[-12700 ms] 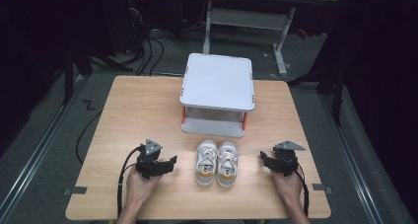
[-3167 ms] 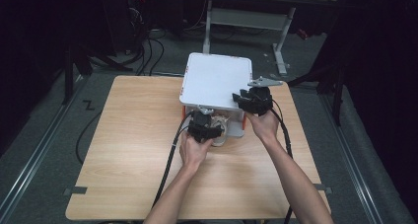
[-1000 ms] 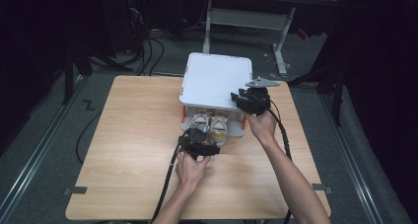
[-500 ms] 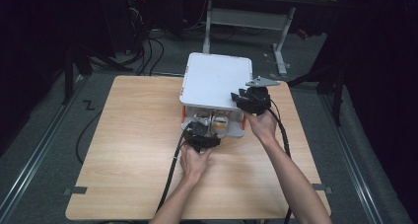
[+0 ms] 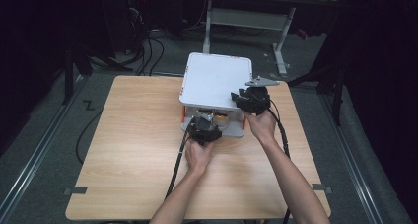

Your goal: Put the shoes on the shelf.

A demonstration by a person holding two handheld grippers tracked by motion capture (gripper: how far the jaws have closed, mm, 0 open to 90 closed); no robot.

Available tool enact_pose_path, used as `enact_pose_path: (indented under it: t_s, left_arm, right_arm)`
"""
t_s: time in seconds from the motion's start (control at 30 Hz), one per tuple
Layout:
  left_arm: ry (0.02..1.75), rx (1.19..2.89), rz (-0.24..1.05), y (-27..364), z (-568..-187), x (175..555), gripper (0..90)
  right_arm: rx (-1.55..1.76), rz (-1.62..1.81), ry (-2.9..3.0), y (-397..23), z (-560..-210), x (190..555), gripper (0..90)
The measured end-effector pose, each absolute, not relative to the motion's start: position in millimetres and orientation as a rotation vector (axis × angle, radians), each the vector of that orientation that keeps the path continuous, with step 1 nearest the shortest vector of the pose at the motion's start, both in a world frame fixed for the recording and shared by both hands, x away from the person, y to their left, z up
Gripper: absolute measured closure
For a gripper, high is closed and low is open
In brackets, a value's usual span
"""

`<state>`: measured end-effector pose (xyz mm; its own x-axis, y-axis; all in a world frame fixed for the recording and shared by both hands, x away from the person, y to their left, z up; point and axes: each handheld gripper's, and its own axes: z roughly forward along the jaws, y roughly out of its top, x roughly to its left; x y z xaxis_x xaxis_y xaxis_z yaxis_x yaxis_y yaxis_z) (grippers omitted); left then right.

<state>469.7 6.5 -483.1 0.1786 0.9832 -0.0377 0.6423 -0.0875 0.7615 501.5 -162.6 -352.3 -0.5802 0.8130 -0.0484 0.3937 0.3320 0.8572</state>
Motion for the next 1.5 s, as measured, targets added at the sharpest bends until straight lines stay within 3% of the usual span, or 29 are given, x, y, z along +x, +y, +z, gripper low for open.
enact_pose_path:
  t_s: [0.43,0.8,1.13,1.5]
  left_arm:
    - [1.503,1.828,0.641,11.2,-479.6,473.0,27.5]
    - [1.348,1.84,0.603,45.9,-450.9,435.5,29.2]
    - [1.246,1.843,0.613,77.0,-414.3,405.0,30.9]
    - [1.213,1.815,0.539,108.6,-401.1,386.3,27.3]
  right_arm:
    - [1.06,1.169,2.122,-162.2,-352.3,501.1,61.5]
    - [1.061,1.165,2.123,-162.4,-351.7,501.2,59.7]
    - [1.111,1.177,2.122,-174.1,-349.6,502.1,52.3]
    - [1.076,1.254,2.111,-196.5,-332.9,463.5,49.3]
